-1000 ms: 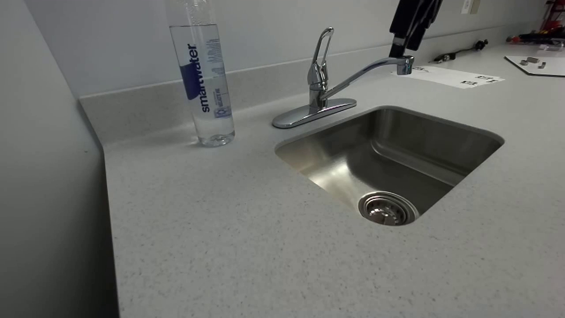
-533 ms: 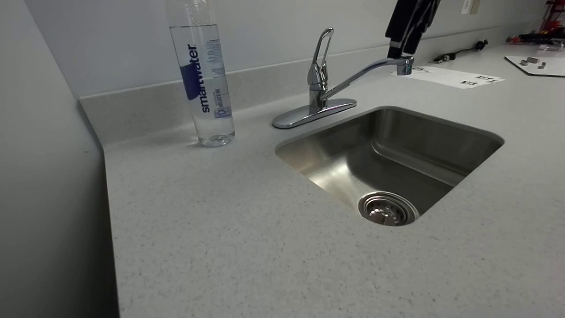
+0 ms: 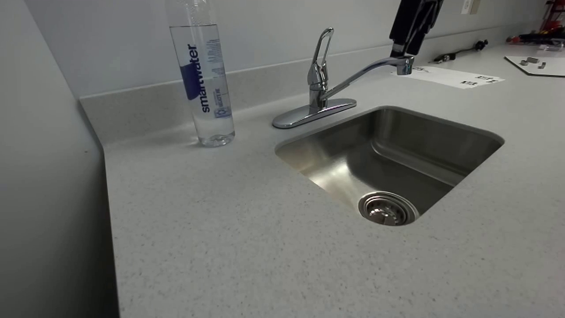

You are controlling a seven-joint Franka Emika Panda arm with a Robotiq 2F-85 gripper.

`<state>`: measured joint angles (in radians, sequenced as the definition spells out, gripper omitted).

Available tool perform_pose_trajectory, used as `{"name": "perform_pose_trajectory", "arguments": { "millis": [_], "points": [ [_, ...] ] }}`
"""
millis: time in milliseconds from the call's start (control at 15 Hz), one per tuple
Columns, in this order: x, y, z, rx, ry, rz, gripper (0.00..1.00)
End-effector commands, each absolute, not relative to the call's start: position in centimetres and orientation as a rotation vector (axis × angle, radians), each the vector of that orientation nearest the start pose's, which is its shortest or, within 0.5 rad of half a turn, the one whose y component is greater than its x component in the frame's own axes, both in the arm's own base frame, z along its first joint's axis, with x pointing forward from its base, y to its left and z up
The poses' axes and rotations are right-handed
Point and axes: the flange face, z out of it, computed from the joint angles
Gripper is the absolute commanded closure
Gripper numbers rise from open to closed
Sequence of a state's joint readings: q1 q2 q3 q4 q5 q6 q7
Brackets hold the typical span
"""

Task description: Push the faucet of the sink to the left and close the tap.

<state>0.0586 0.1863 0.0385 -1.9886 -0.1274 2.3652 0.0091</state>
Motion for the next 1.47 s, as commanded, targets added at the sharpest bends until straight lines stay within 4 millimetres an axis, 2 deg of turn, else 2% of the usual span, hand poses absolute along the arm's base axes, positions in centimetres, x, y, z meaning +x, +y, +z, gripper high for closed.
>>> {"name": "perform_pose_trajectory", "arguments": {
  "millis": [0,533,1133,1400],
  "points": [
    [60.3,5.6,38.9,-3.202,-0.245,-0.289,0.0],
    [61.2,9.1,39.3,-3.177,-0.33,-0.321,0.0],
    [63.7,16.3,39.0,-3.118,-0.468,-0.328,0.0],
    [65.5,18.3,39.4,-3.105,-0.506,-0.336,0.0]
  ]
}}
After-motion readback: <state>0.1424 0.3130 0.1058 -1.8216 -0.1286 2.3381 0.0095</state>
